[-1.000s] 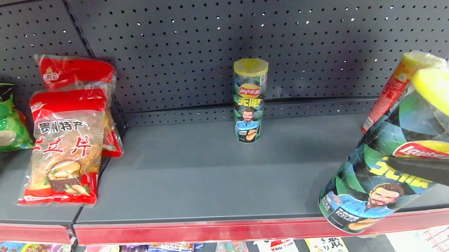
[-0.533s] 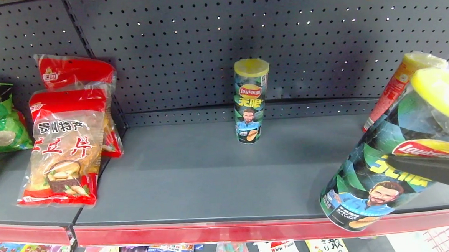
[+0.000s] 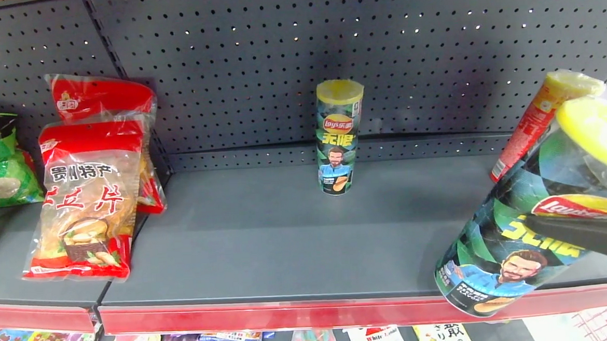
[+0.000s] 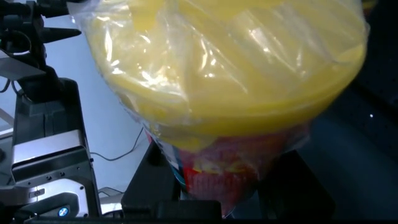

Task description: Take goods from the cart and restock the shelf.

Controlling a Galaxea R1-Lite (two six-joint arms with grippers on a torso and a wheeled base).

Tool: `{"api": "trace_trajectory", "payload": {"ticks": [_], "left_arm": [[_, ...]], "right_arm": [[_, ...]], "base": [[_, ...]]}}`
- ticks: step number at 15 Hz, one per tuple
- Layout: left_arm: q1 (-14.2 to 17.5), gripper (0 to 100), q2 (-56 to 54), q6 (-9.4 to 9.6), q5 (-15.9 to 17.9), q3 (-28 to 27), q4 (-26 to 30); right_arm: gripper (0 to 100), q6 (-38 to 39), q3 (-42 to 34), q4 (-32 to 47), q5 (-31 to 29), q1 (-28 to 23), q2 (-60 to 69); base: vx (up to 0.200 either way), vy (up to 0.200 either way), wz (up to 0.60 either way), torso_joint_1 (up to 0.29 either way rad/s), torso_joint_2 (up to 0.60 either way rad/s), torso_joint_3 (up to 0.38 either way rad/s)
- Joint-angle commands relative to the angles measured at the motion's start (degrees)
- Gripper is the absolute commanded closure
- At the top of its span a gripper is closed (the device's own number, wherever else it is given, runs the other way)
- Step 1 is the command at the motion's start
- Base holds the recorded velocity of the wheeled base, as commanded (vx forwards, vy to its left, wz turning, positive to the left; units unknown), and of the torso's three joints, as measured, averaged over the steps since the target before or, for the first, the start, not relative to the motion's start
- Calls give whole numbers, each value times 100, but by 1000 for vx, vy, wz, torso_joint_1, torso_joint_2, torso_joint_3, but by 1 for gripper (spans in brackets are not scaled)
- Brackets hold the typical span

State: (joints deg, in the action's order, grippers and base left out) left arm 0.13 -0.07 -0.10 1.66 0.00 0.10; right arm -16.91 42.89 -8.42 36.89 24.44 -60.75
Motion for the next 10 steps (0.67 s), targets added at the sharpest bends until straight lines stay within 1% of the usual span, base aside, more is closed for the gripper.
{"api": "trace_trajectory", "payload": {"ticks": [1, 2, 6, 10], "left_arm": [[4, 0, 7, 1, 1, 0, -1], [4, 0, 7, 1, 1, 0, -1], [4, 0, 7, 1, 1, 0, -1], [4, 0, 7, -8, 1, 0, -1]], "right_arm": [[100, -5, -35, -10, 3, -1, -7], [100, -5, -61, -19, 3, -1, 1], [100, -5, -61, -10, 3, -1, 1], [100, -5, -149, -19, 3, -1, 45]], "base": [[0, 0, 0, 0, 0, 0], [0, 0, 0, 0, 0, 0], [200, 0, 0, 4, 1, 2], [0, 0, 0, 0, 0, 0]]}}
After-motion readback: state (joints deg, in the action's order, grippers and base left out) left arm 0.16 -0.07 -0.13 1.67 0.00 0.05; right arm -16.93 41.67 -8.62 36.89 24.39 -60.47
